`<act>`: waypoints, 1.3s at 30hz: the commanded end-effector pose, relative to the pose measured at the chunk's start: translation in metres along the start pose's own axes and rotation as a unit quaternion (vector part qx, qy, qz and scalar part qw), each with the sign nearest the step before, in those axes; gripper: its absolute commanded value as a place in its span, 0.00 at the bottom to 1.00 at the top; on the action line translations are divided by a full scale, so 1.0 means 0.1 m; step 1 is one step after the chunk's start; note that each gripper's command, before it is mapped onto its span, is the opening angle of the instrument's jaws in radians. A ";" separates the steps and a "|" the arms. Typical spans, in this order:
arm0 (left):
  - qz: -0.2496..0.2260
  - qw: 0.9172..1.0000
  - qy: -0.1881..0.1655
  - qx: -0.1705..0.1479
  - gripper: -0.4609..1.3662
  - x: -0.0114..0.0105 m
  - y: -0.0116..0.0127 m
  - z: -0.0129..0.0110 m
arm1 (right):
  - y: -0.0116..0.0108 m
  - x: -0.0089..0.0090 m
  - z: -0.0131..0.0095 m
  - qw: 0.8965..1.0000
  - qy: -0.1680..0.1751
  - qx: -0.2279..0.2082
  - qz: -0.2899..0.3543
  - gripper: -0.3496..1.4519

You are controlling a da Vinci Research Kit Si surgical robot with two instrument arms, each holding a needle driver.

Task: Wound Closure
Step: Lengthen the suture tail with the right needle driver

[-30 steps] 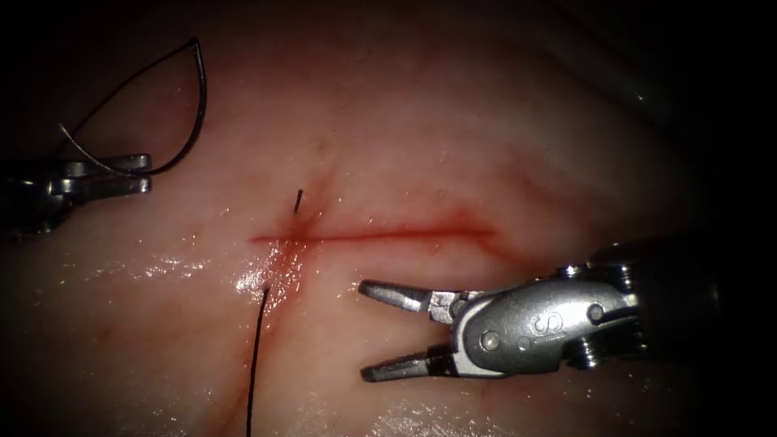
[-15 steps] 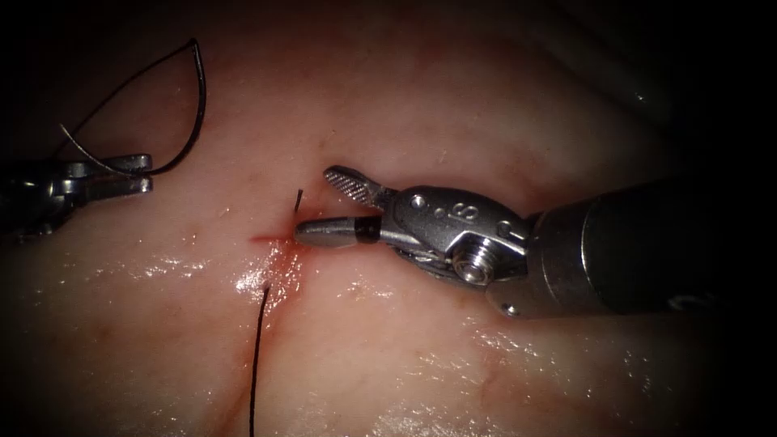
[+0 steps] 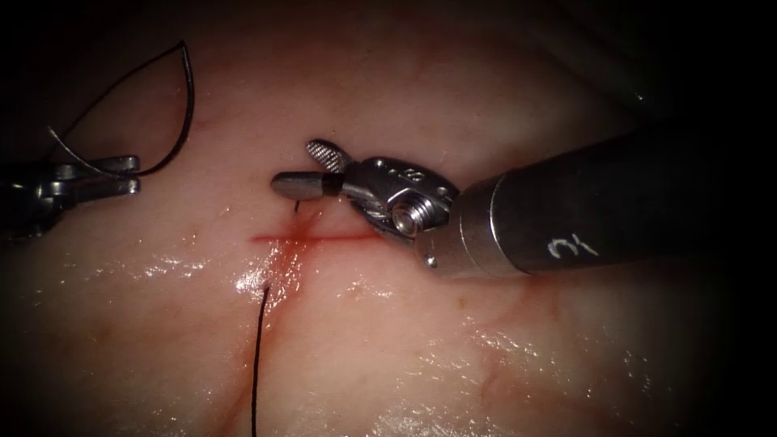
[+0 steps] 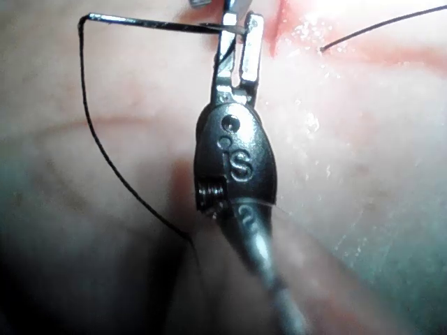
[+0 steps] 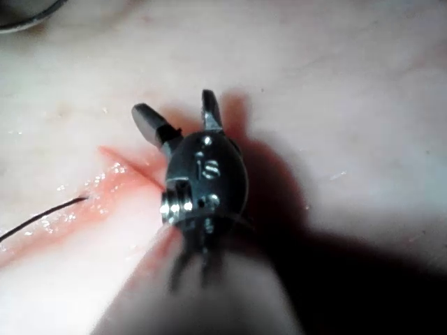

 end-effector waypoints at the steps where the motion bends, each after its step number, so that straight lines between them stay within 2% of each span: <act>1: -0.003 1.000 0.000 -0.006 0.06 0.000 0.000 0.000 | 0.000 0.000 0.000 1.000 -0.002 0.000 -0.001 0.66; 13: -0.002 1.000 0.000 -0.006 0.06 0.000 0.001 -0.001 | 0.001 -0.035 0.006 0.999 -0.026 0.002 0.030 0.48; 15: -0.005 1.000 0.000 -0.006 0.06 0.000 0.001 -0.001 | 0.003 -0.037 0.008 0.999 -0.026 0.001 0.031 0.42; 16: -0.005 1.000 0.000 -0.006 0.06 0.000 0.001 -0.001 | 0.004 -0.038 0.009 0.999 -0.025 0.001 0.034 0.35; 19: -0.005 1.000 0.000 -0.006 0.06 0.000 0.002 -0.002 | 0.006 -0.037 0.010 0.997 -0.025 0.000 0.072 0.00; 21: -0.005 1.000 0.000 -0.006 0.06 0.000 0.002 -0.003 | 0.005 -0.038 0.010 0.994 -0.027 0.002 0.104 0.00; 24: -0.005 1.000 0.001 -0.007 0.06 0.000 0.001 -0.004 | 0.003 -0.036 0.009 0.994 -0.030 0.008 0.108 0.00; 28: -0.005 1.000 0.000 -0.006 0.06 -0.001 0.001 -0.004 | 0.000 -0.026 0.006 0.993 -0.030 0.008 0.114 0.00; 33: -0.005 1.000 0.000 -0.006 0.06 -0.002 0.001 -0.003 | -0.006 0.010 -0.002 0.995 -0.001 0.010 0.095 0.00; 36: -0.005 1.000 0.000 -0.006 0.06 -0.003 0.001 -0.003 | -0.010 0.034 -0.008 0.998 0.007 0.010 0.069 0.00; 39: -0.007 1.000 0.000 -0.006 0.06 -0.004 -0.001 -0.004 | -0.012 0.049 -0.012 0.999 0.012 0.010 0.047 0.00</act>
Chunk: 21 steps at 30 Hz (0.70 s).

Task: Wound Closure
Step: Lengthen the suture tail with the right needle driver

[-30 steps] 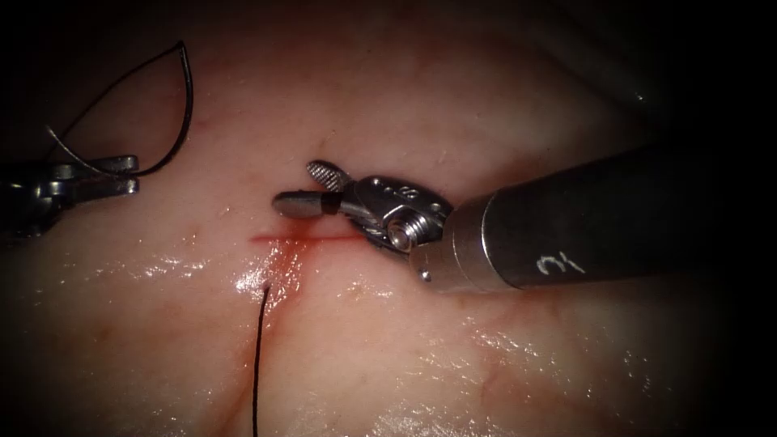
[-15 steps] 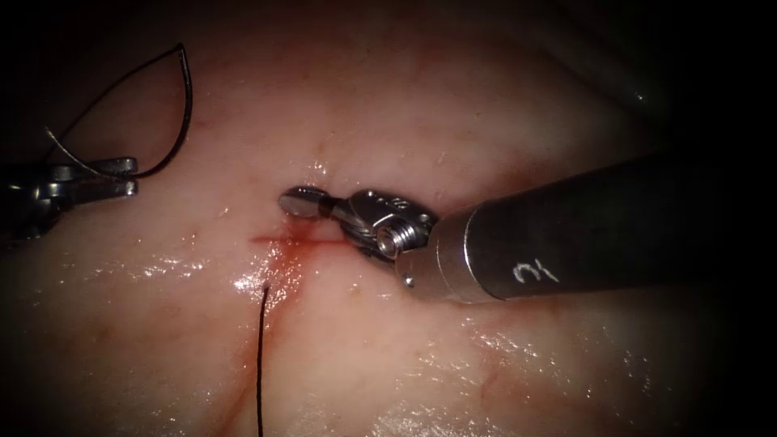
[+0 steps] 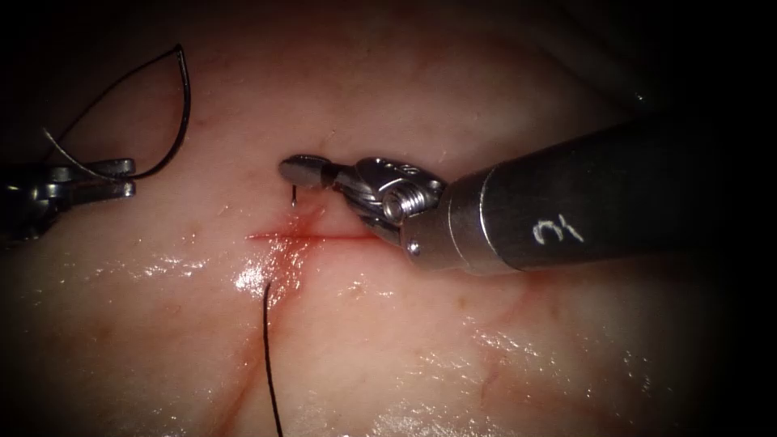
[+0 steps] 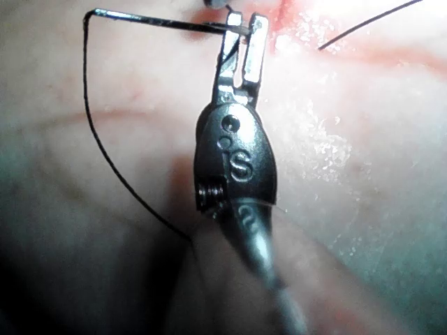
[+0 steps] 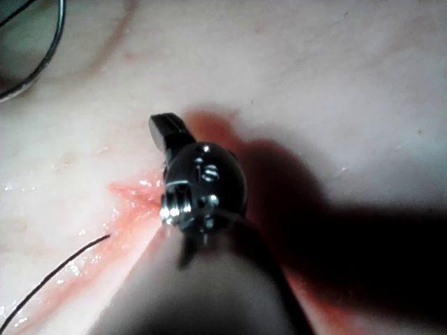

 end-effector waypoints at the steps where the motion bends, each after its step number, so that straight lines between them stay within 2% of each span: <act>1: 0.002 1.000 0.000 -0.005 0.06 -0.001 0.000 0.000 | 0.000 0.003 -0.001 1.000 0.001 -0.002 -0.011 0.00; 7: 0.018 1.000 -0.008 0.000 0.06 -0.006 -0.005 -0.001 | -0.004 0.021 -0.008 0.999 0.001 -0.001 -0.047 0.00; 21: 0.072 0.996 -0.054 0.007 0.06 -0.022 -0.025 0.012 | -0.009 0.039 -0.013 0.997 -0.005 -0.001 -0.071 0.00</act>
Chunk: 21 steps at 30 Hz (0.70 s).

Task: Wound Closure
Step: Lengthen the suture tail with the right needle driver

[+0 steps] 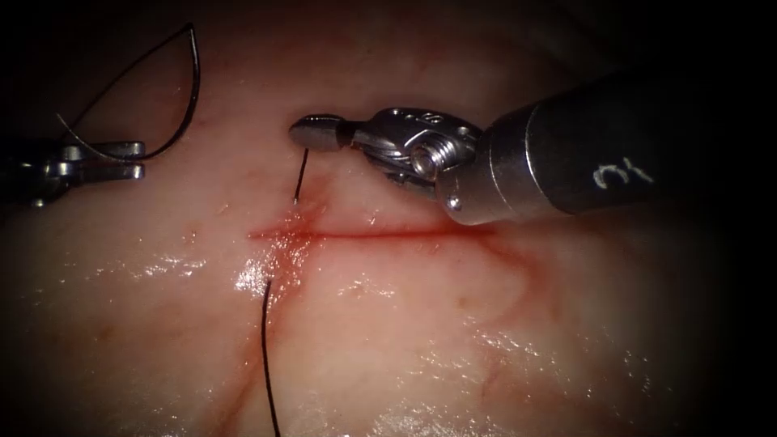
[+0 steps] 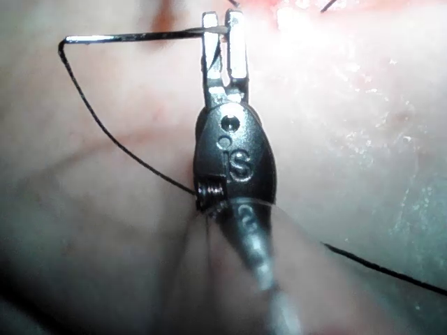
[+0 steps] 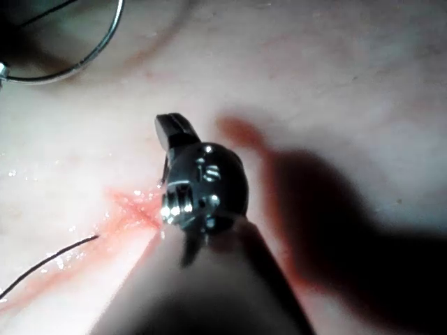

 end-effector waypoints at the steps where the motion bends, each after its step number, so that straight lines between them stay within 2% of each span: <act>1: 0.004 1.000 -0.007 0.000 0.06 -0.001 -0.003 0.001 | 0.000 0.001 0.000 1.000 0.001 -0.003 0.001 0.00; 8: 0.032 0.999 -0.025 0.005 0.06 -0.009 -0.007 0.010 | -0.002 0.008 -0.003 1.000 0.003 -0.003 0.005 0.00; 19: 0.038 0.999 -0.039 0.000 0.06 -0.027 -0.015 0.016 | -0.004 0.016 -0.005 1.000 0.006 -0.002 0.004 0.00; 21: 0.039 0.998 -0.041 -0.001 0.06 -0.030 -0.016 0.018 | -0.006 0.015 -0.006 1.000 0.006 0.009 -0.015 0.00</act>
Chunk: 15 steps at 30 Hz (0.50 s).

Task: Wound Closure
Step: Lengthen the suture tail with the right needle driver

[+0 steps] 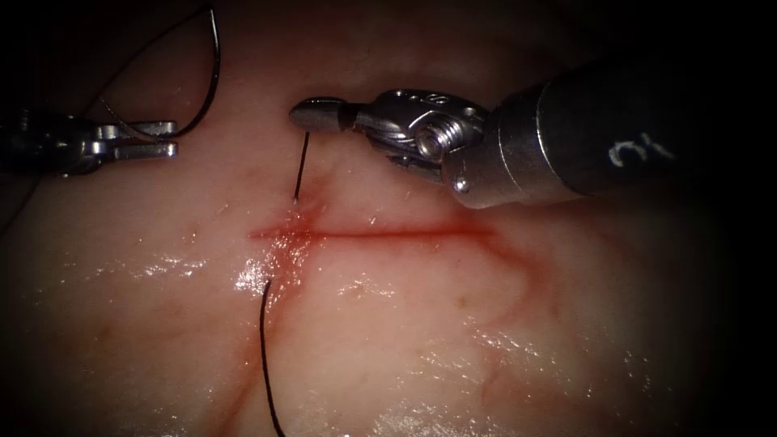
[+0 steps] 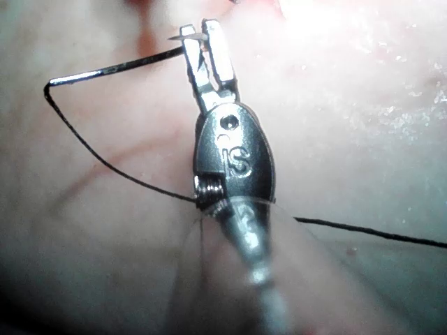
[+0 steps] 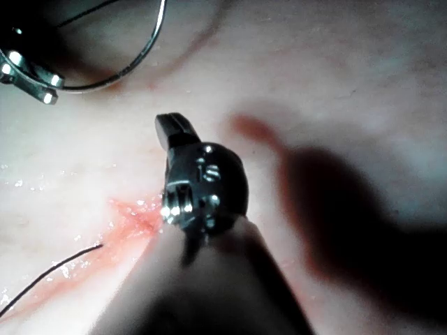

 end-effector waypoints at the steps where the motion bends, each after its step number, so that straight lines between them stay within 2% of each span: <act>1: 0.001 1.000 -0.001 -0.005 0.06 -0.001 -0.001 0.001 | 0.000 -0.002 -0.001 1.000 0.001 0.009 -0.023 0.00; 2: 0.001 1.000 -0.002 -0.005 0.06 -0.003 -0.001 0.002 | -0.001 -0.003 -0.001 0.999 0.004 0.019 -0.026 0.24; 3: 0.002 1.000 -0.003 -0.006 0.06 -0.005 -0.002 0.003 | -0.001 -0.003 -0.002 0.999 0.007 0.023 -0.026 0.61; 4: 0.003 1.000 -0.006 -0.007 0.06 -0.006 -0.003 0.004 | -0.001 -0.003 -0.003 0.999 0.007 0.025 -0.027 0.71; 5: 0.003 1.000 -0.009 -0.010 0.06 -0.008 -0.004 0.006 | -0.001 -0.003 -0.004 0.999 0.007 0.026 -0.029 0.76; 6: 0.004 1.000 -0.012 -0.011 0.06 -0.010 -0.005 0.007 | -0.001 -0.003 -0.006 0.999 0.008 0.026 -0.041 0.77; 11: 0.026 0.998 -0.044 -0.025 0.06 -0.018 -0.015 0.016 | 0.003 -0.004 -0.022 0.997 0.006 0.035 -0.073 0.78; 12: 0.044 0.996 -0.069 -0.027 0.06 -0.022 -0.019 0.019 | 0.006 -0.005 -0.030 0.996 0.006 0.039 -0.077 0.78; 14: 0.059 0.993 -0.094 -0.034 0.06 -0.026 -0.025 0.023 | 0.009 -0.006 -0.038 0.995 0.005 0.045 -0.087 0.79; 15: 0.067 0.991 -0.111 -0.037 0.06 -0.032 -0.031 0.028 | 0.012 -0.009 -0.051 0.995 0.003 0.053 -0.090 0.80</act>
